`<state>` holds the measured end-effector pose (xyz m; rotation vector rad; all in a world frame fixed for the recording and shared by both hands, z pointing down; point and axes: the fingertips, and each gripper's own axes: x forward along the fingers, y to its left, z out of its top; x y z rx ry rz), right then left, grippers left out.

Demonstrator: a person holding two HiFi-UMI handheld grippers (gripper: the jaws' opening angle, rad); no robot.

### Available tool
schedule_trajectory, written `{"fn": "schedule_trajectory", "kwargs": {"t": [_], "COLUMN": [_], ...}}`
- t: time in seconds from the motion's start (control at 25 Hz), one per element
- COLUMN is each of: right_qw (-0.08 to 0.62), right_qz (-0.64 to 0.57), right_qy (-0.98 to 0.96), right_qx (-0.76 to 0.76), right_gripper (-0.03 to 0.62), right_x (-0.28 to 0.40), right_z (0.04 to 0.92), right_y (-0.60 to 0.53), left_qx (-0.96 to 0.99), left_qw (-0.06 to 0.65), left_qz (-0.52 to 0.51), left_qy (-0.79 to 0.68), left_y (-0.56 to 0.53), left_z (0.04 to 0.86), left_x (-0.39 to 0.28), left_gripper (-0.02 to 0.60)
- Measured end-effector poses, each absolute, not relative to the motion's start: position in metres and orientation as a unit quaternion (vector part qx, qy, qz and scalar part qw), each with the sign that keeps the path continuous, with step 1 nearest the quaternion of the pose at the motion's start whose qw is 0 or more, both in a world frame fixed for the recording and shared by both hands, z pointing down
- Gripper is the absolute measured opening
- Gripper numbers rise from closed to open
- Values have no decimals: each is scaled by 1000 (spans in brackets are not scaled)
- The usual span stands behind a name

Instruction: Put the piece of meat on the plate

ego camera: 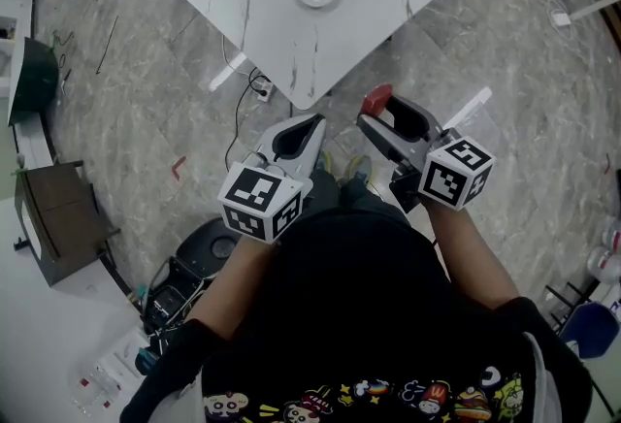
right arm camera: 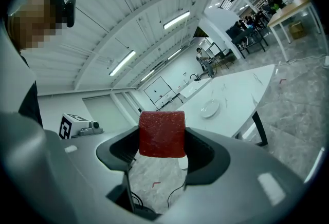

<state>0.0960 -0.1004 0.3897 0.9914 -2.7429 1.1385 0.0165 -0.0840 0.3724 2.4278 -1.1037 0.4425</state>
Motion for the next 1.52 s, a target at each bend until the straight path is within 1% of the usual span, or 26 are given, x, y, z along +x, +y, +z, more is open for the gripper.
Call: {"fn": "schedule_trajectory", "kwargs": {"t": [0.4, 0.8, 1.04, 1.52], "right_qw": [54, 91, 134, 246], "right_qz": [350, 355, 336, 316], "right_qy": [-877, -863, -863, -852], "right_qx": [326, 349, 353, 337], "right_gripper": [298, 299, 299, 299], "right_x": [78, 44, 29, 0], "right_z": [409, 428, 448, 519], "right_y": [-160, -233, -291, -399], "left_qx": [879, 887, 886, 874], "left_qw": [234, 256, 269, 304], "left_qz": [145, 145, 148, 139], "left_qy": [-389, -356, -348, -353], "left_y": [-141, -217, -255, -322], "left_z": [388, 412, 424, 446], "left_x": [1, -22, -33, -62], "left_gripper": [0, 0, 0, 0]}}
